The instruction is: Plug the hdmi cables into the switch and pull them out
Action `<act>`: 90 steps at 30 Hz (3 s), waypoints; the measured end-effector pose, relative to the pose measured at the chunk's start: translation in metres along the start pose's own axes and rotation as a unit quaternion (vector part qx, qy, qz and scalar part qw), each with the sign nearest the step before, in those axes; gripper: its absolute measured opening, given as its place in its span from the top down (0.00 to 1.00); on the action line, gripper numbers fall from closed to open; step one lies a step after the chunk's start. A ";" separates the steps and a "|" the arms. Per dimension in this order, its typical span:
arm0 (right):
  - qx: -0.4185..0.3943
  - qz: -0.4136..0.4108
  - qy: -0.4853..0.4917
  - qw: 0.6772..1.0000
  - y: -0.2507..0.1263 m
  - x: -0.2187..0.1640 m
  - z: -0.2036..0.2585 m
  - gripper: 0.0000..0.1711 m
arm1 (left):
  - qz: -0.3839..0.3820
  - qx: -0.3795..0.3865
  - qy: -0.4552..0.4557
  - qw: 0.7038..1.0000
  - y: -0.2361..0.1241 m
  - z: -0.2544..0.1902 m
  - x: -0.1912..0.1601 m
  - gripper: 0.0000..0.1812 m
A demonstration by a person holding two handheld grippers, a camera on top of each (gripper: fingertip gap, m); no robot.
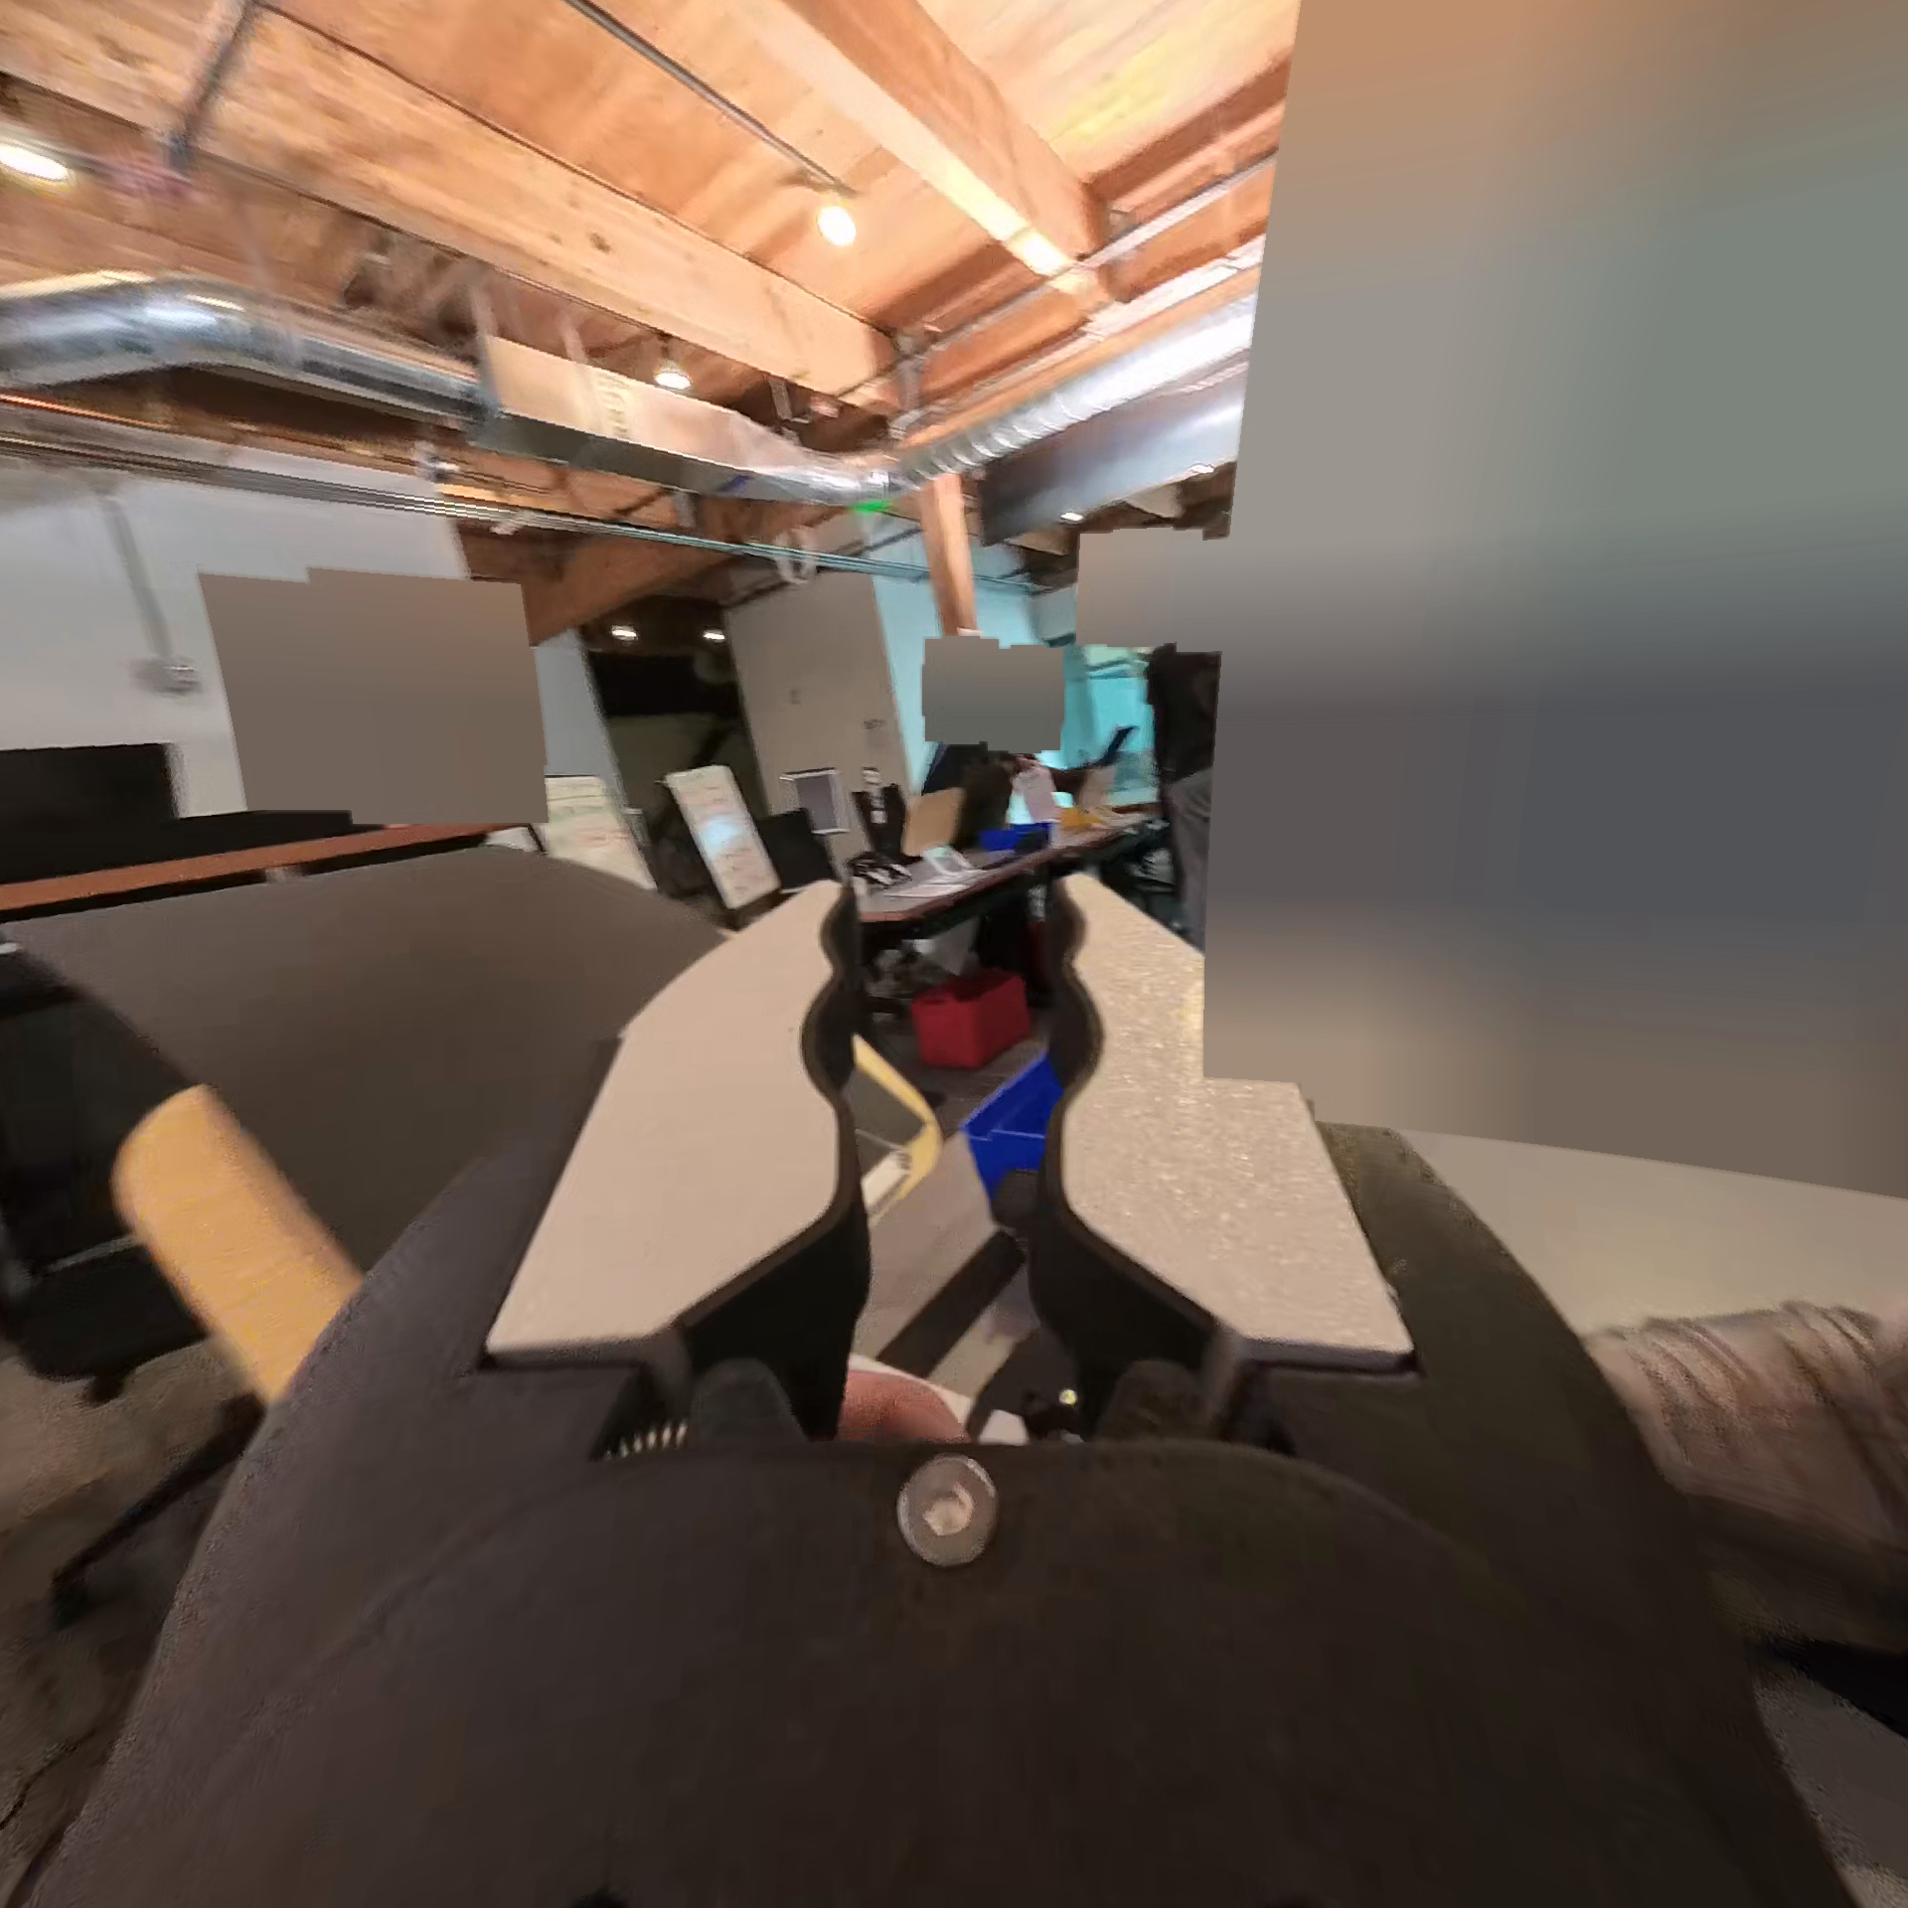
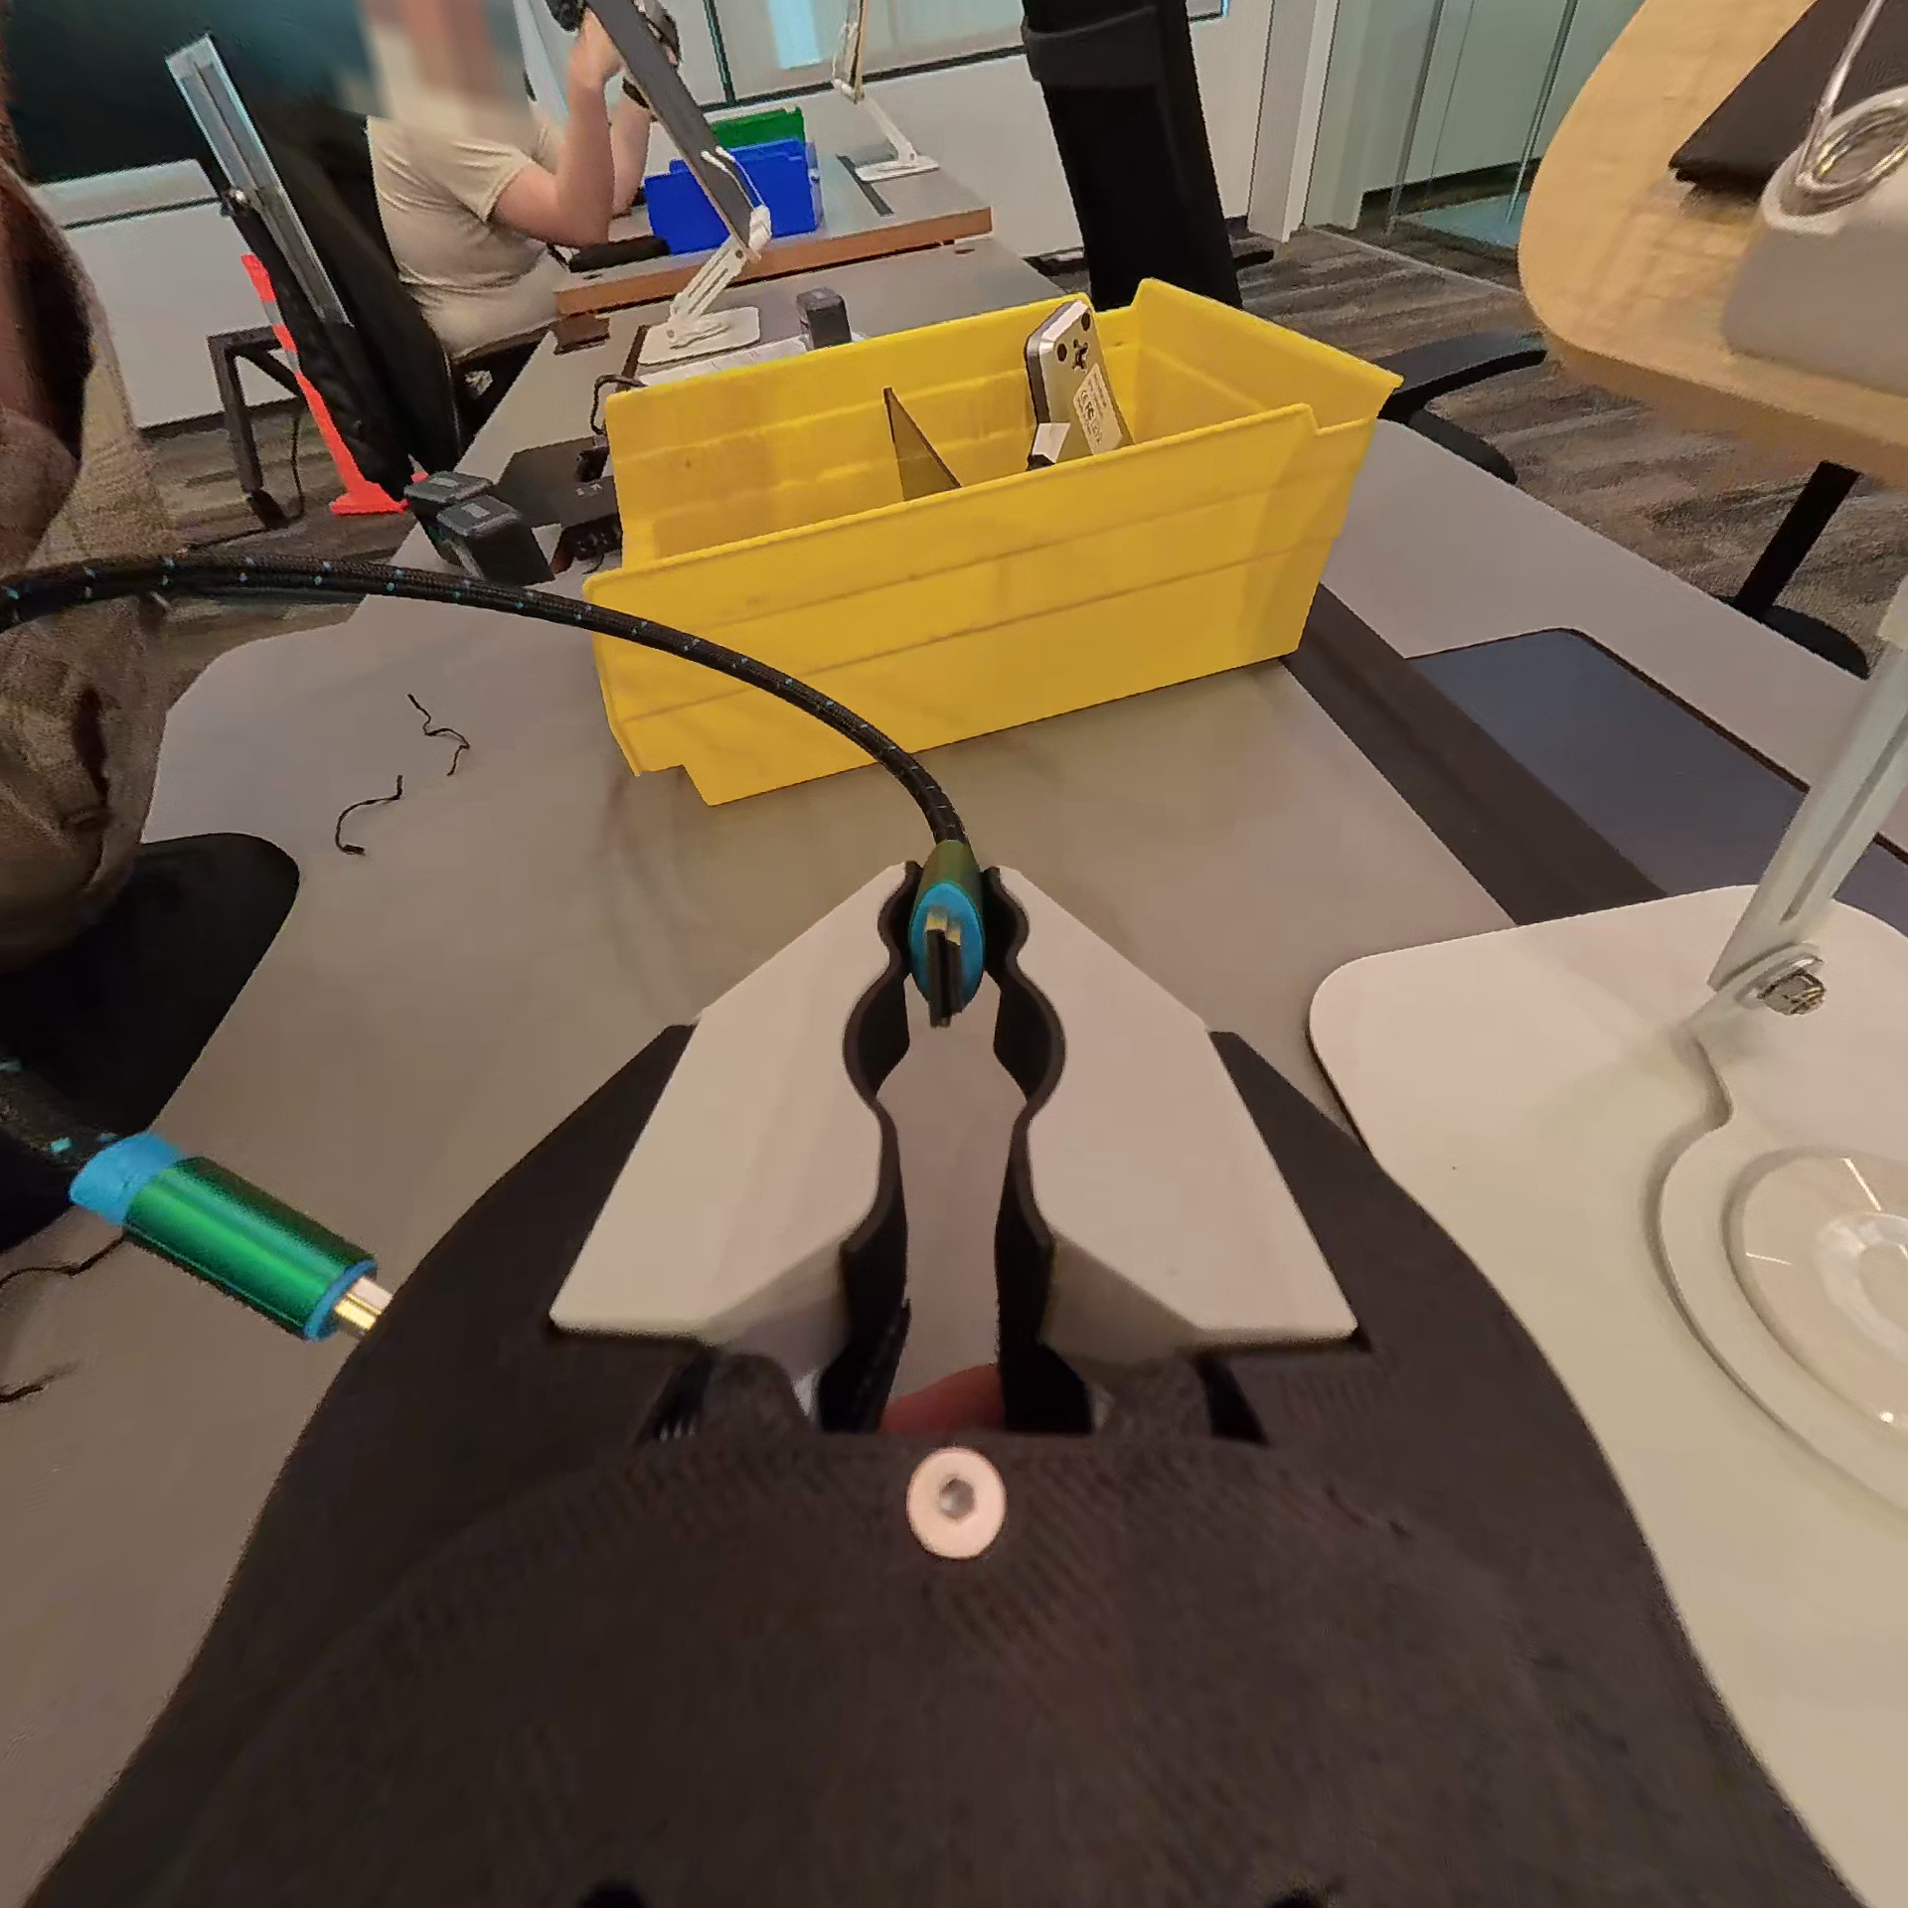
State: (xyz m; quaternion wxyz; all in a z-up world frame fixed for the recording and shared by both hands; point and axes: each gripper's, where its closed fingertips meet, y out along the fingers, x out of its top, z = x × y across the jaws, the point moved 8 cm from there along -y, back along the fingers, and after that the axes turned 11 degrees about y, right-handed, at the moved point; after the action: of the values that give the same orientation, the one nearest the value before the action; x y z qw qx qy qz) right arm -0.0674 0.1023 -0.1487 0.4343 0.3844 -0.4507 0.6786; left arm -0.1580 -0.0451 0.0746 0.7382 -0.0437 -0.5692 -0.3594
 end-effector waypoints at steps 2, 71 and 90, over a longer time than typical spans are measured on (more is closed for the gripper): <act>0.000 0.002 -0.002 1.000 0.001 -0.001 0.000 0.95 | -0.006 0.000 -0.012 1.000 -0.006 0.008 -0.001 0.96; -0.042 0.039 -0.120 0.991 -0.002 0.007 0.021 0.70 | 0.107 0.368 0.066 0.921 -0.118 0.117 -0.008 0.79; -0.045 0.016 -0.128 0.991 -0.005 0.006 0.019 0.73 | 0.197 0.316 0.119 0.920 -0.090 0.106 -0.027 0.82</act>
State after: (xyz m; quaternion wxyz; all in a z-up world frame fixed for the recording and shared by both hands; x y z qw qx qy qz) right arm -0.0619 0.0874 -0.1362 0.3787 0.4407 -0.5386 0.6102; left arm -0.2984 -0.0484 0.0572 0.8319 0.1234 -0.5409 -0.0104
